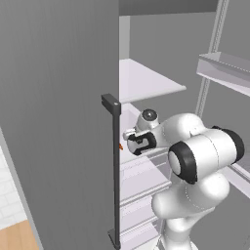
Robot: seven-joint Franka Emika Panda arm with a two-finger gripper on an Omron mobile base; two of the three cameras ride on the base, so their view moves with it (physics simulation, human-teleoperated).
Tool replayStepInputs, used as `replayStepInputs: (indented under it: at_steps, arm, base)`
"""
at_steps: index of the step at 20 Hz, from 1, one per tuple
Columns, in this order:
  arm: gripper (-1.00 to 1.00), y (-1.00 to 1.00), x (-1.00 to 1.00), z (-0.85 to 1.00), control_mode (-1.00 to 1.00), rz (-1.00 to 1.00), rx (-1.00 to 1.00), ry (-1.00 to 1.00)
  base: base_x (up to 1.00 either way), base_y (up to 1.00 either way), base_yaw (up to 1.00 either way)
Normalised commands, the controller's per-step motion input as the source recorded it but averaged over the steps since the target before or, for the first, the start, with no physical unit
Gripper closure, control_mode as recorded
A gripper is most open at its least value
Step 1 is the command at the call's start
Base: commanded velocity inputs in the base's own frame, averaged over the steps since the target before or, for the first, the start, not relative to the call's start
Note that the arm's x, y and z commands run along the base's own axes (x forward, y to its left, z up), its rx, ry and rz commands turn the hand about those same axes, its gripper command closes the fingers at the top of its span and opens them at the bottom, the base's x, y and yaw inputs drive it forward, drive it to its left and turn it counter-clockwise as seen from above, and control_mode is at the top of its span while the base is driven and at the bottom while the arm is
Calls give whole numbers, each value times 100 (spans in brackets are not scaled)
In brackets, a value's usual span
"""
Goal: Place one carrot and one steak in each tupperware on the nearby counter, to pack two identical lunches.
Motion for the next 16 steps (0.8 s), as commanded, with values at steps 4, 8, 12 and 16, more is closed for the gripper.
replayStepInputs:
  at_steps: [4, 8, 12, 16]
  arm:
    - [-100, 0, 6, -2, -100, 0, 0, 0]
    - [-100, 0, 24, -2, -100, -1, 0, 0]
    - [-100, 0, 17, -11, -100, 0, 0, 0]
    - [-100, 0, 4, -40, -100, -1, 0, 0]
  base:
    - [0, 0, 0]
    - [0, 0, 0]
    - [0, 0, 0]
    - [0, 0, 0]
